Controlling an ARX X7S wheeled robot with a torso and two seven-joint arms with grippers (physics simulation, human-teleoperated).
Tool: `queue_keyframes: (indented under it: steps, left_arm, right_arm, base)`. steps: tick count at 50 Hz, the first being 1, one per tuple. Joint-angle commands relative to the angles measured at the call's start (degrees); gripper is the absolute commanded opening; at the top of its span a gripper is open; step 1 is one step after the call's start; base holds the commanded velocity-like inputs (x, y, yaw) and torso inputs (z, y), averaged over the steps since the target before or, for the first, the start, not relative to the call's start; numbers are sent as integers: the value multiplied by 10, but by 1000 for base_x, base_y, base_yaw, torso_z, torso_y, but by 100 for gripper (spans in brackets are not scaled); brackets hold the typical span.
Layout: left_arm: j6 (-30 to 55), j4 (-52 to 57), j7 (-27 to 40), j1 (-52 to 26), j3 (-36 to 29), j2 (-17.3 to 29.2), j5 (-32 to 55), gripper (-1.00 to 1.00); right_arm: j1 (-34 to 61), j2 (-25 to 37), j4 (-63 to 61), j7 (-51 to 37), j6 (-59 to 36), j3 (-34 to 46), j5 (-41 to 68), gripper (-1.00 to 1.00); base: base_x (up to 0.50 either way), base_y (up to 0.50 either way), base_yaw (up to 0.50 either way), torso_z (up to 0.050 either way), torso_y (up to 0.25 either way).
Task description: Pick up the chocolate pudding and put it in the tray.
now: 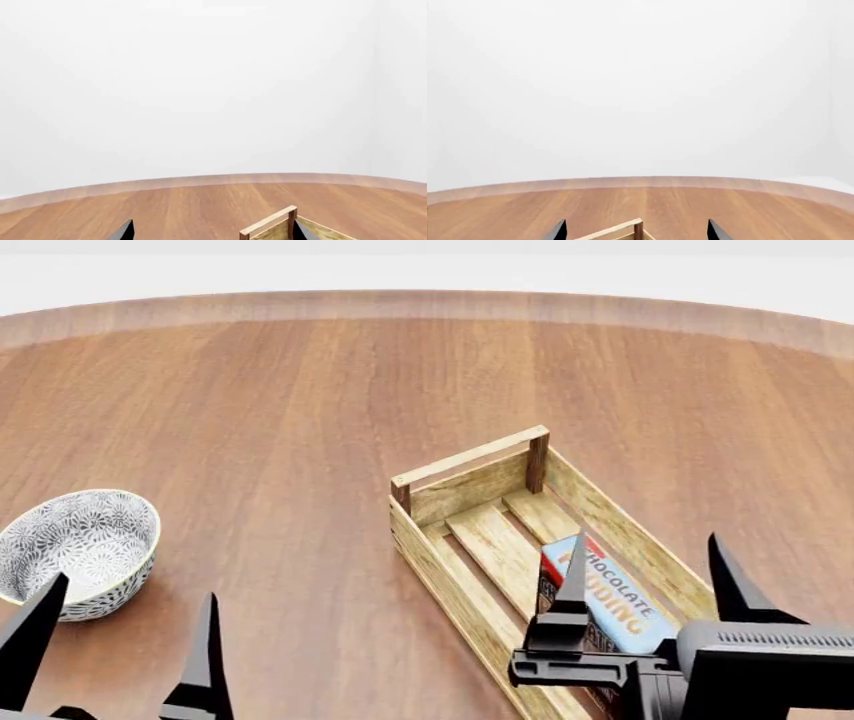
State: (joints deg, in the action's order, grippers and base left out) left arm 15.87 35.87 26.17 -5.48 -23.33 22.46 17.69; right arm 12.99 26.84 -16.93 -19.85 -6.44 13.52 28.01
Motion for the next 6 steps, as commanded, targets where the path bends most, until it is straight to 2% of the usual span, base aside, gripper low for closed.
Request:
queue_keyframes:
  steps: [1, 6]
  left_arm:
    - [-5, 4, 2, 5, 0, 2, 1, 100]
    - [-1, 8, 4, 3, -1, 3, 2, 100]
  right_arm:
    - [-9, -3, 0, 0, 11, 1, -2, 100]
    - [-8, -2, -2, 0, 10, 1, 0, 100]
  base:
    - [0, 0, 0, 0, 0]
    - [0, 0, 0, 0, 0]
